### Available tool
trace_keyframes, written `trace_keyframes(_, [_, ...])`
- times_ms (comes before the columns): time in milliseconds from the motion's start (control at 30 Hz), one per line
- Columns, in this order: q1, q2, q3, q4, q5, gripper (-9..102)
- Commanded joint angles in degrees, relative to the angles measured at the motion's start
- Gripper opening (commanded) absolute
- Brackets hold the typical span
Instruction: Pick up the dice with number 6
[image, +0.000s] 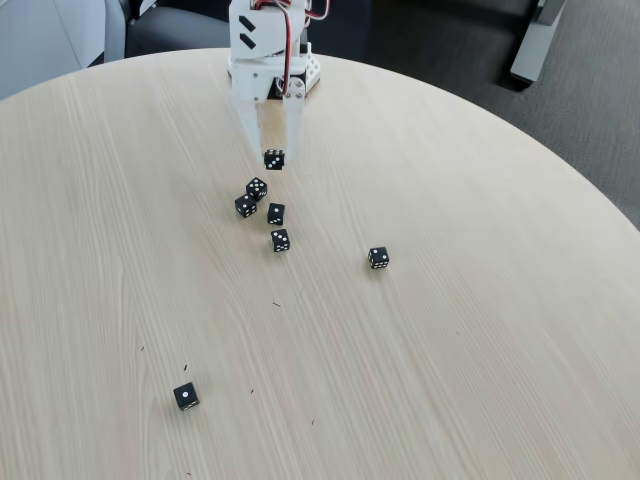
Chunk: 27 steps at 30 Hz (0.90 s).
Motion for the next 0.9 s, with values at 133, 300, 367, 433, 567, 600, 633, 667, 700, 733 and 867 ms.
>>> trace_keyframes(133, [-0.44,0.79,-0.26,-0.18,0.97,1])
trace_keyframes(300, [-0.44,0.62,-0.26,-0.18,1.14,1])
trace_keyframes(367, [-0.53,0.62,-0.26,-0.18,1.14,1])
trace_keyframes(433, [-0.53,0.62,-0.26,-0.18,1.32,1])
trace_keyframes(567, [-0.53,0.53,-0.26,-0.18,2.46,1])
trace_keyframes(600, [-0.53,0.53,-0.26,-0.18,2.46,1])
trace_keyframes(633, [-0.53,0.53,-0.26,-0.18,2.46,1])
trace_keyframes(667, [-0.53,0.53,-0.26,-0.18,2.55,1])
trace_keyframes(700, [-0.53,0.53,-0.26,-0.18,2.64,1])
trace_keyframes(733, [-0.53,0.53,-0.26,-0.18,2.72,1])
trace_keyframes(867, [-0.44,0.79,-0.26,-0.18,2.81,1])
